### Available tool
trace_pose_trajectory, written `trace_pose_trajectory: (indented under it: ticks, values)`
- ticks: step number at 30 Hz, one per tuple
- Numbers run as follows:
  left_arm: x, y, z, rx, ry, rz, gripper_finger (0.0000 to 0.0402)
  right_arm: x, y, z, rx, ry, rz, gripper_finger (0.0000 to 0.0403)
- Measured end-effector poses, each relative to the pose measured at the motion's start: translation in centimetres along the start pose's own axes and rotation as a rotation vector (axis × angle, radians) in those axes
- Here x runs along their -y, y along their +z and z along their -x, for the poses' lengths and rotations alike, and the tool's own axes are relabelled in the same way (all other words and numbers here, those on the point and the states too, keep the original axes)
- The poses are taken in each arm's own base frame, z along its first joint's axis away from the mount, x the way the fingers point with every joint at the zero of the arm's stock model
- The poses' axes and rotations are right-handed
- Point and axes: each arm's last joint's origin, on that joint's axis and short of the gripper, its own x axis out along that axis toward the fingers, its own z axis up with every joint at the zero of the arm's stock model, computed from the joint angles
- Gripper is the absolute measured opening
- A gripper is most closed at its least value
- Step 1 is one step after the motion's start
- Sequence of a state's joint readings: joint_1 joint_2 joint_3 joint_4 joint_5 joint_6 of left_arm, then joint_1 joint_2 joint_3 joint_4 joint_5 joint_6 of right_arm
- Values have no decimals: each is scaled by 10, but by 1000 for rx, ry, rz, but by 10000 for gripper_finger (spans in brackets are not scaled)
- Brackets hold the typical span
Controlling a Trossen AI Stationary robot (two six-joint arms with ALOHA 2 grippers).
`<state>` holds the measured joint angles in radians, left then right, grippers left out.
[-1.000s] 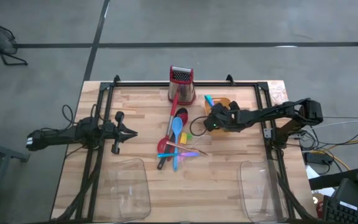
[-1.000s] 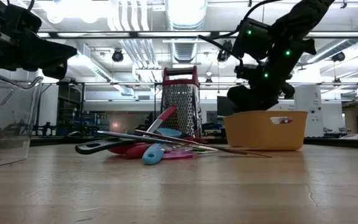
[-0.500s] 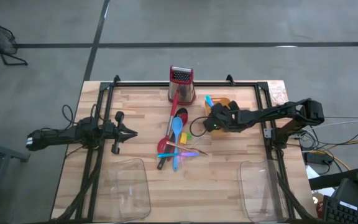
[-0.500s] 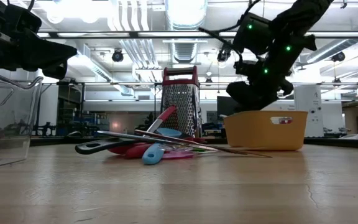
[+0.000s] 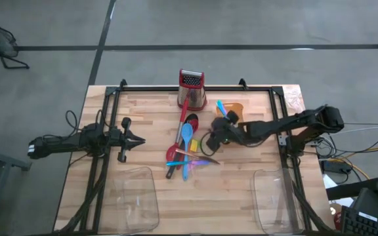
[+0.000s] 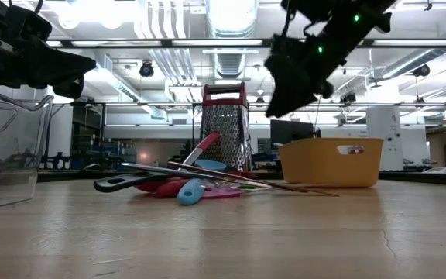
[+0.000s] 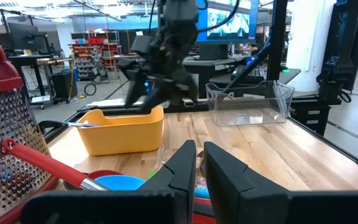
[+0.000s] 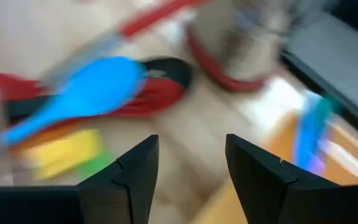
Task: Pick & Place Kitchen Items
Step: Put the gold table knife into the yellow bin
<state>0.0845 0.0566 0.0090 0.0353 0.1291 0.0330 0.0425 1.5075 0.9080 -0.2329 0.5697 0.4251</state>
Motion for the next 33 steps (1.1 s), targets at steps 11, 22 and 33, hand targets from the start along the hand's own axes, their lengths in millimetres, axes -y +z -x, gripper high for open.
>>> trace_pose_trajectory:
  ticks: [11,22,33]
  values:
    - [0,0,0,0,0,0,39,-58,-17,-8,28,261,304,172]
    - [0,0,0,0,0,0,39,-99,-26,-49,-68,273,389,197]
    - [0,0,0,-3,0,0,39,-115,-30,-70,-147,242,434,229]
